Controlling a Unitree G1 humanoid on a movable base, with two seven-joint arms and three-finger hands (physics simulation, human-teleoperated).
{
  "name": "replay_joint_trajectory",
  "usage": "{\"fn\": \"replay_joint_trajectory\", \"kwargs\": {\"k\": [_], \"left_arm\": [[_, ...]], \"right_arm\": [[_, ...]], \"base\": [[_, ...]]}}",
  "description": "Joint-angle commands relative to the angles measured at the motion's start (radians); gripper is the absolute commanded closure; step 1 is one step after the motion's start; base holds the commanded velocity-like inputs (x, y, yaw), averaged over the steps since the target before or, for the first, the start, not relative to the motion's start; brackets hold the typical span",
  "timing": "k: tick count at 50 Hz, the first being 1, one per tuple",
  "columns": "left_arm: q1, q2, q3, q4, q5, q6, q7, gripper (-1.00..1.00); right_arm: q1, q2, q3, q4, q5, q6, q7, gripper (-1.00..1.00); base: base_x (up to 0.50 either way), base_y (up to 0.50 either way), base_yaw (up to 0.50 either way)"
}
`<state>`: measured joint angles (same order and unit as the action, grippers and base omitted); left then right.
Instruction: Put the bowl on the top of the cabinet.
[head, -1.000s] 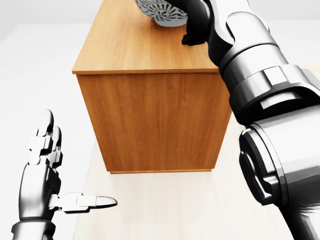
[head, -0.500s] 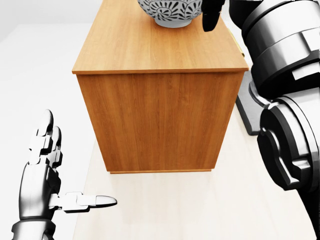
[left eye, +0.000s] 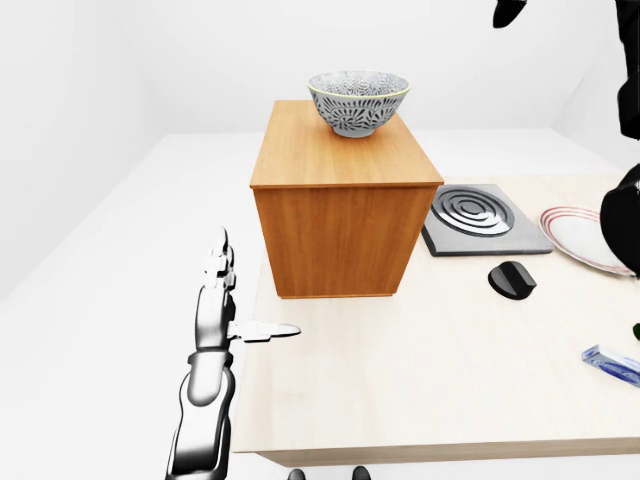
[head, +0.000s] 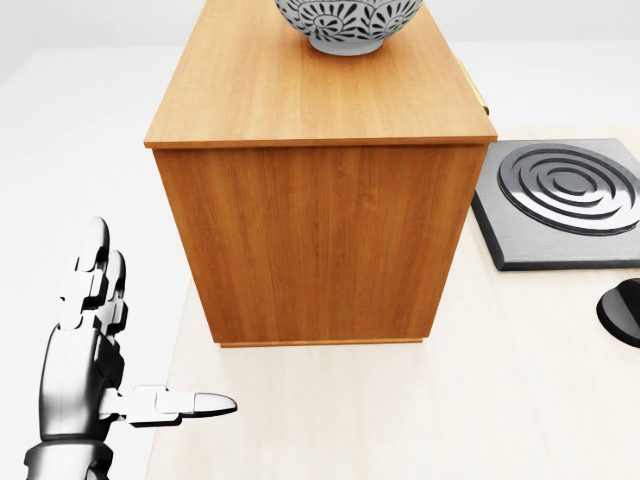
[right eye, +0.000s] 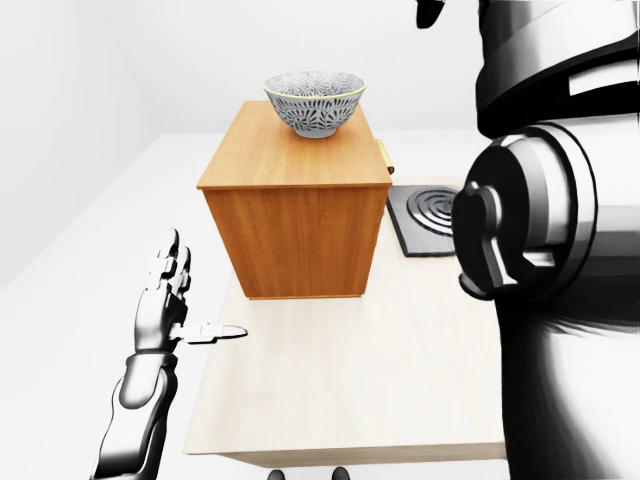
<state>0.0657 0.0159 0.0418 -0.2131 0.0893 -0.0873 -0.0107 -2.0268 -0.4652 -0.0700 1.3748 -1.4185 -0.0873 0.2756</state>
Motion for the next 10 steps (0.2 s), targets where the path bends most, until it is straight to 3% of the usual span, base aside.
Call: {"fn": "replay_joint_trajectory", "kwargs": {"k": [1,10], "left_arm": [[-0.005,0.002,0.000,0.007,-0.004,0.000,-0.004,-1.00],[0.000,0.000,0.003,0.010,-0.001,0.000,-0.001,-1.00]], "right_arm": [[-0.068,-0.089,-0.025,0.001,-0.060,0.000,0.007,-1.00],[-0.068,-0.150,-0.040,0.000,-0.098,0.000,-0.025,-1.00]], "base": [[0.00,0.00,0.00],[0.00,0.00,0.00]]}}
